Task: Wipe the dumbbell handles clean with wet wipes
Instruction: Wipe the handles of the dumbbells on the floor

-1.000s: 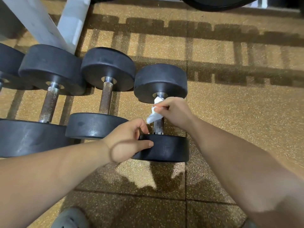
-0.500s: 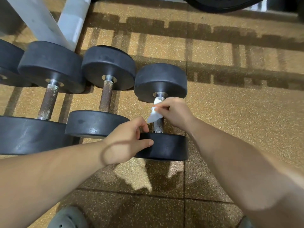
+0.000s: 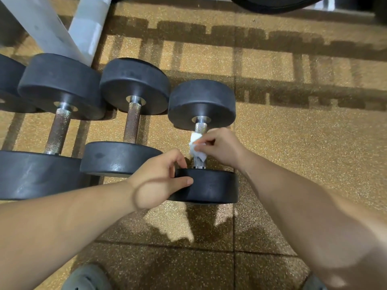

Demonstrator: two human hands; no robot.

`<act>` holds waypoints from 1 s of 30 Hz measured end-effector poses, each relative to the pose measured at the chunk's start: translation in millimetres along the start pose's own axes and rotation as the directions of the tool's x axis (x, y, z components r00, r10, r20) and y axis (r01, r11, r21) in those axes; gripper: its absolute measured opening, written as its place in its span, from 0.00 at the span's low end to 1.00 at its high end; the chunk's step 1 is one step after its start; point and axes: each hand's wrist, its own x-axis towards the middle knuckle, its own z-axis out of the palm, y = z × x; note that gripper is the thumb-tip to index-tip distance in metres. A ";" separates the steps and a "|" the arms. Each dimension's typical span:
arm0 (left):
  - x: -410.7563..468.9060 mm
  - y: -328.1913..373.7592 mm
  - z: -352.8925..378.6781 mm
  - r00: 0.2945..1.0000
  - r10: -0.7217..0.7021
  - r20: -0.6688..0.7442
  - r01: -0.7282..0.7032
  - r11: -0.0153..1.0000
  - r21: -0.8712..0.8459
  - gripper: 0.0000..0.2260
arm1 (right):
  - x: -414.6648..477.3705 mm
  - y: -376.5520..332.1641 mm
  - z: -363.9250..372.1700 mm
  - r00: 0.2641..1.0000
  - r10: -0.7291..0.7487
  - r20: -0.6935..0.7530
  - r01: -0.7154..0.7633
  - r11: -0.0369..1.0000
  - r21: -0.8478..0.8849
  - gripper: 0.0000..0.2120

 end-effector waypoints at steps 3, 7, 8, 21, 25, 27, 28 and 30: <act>0.3 -0.2 0.0 1.000 0.000 0.009 0.001 0.999 -0.038 0.11 | 11.8 -1.9 5.2 0.971 0.144 -0.191 -0.126 0.987 0.103 0.05; -0.6 -0.5 -0.1 1.000 -0.010 0.014 0.011 0.999 -0.046 0.11 | 4.7 -3.9 6.2 0.979 0.122 -0.160 -0.117 0.992 0.038 0.06; -0.6 -1.0 0.2 1.000 -0.014 0.014 0.015 0.999 -0.041 0.11 | -0.7 -1.3 3.7 0.993 0.074 -0.093 -0.074 0.997 0.001 0.07; -2.0 -2.2 2.3 1.000 -0.016 -0.024 0.016 1.000 0.002 0.11 | 6.8 -0.8 0.9 0.989 0.000 -0.147 -0.028 0.982 -0.186 0.09; -4.6 -1.4 4.6 0.999 -0.021 -0.050 0.022 1.000 0.012 0.11 | -14.2 1.5 -5.6 0.992 -0.059 0.113 0.076 0.985 -0.156 0.08; -4.6 -1.2 7.0 0.997 -0.026 -0.066 0.027 0.999 0.017 0.12 | -12.7 0.5 -8.6 0.980 -0.040 0.195 0.074 0.983 -0.171 0.07; -4.6 -1.3 7.6 0.997 -0.029 -0.072 0.030 0.999 0.011 0.12 | -8.7 -0.5 -8.5 0.982 -0.054 0.182 0.094 0.971 -0.221 0.07; -4.3 -0.8 8.4 0.996 -0.034 -0.077 0.034 0.999 -0.005 0.12 | 2.2 -3.5 -7.9 0.996 -0.049 0.076 0.066 0.968 -0.241 0.07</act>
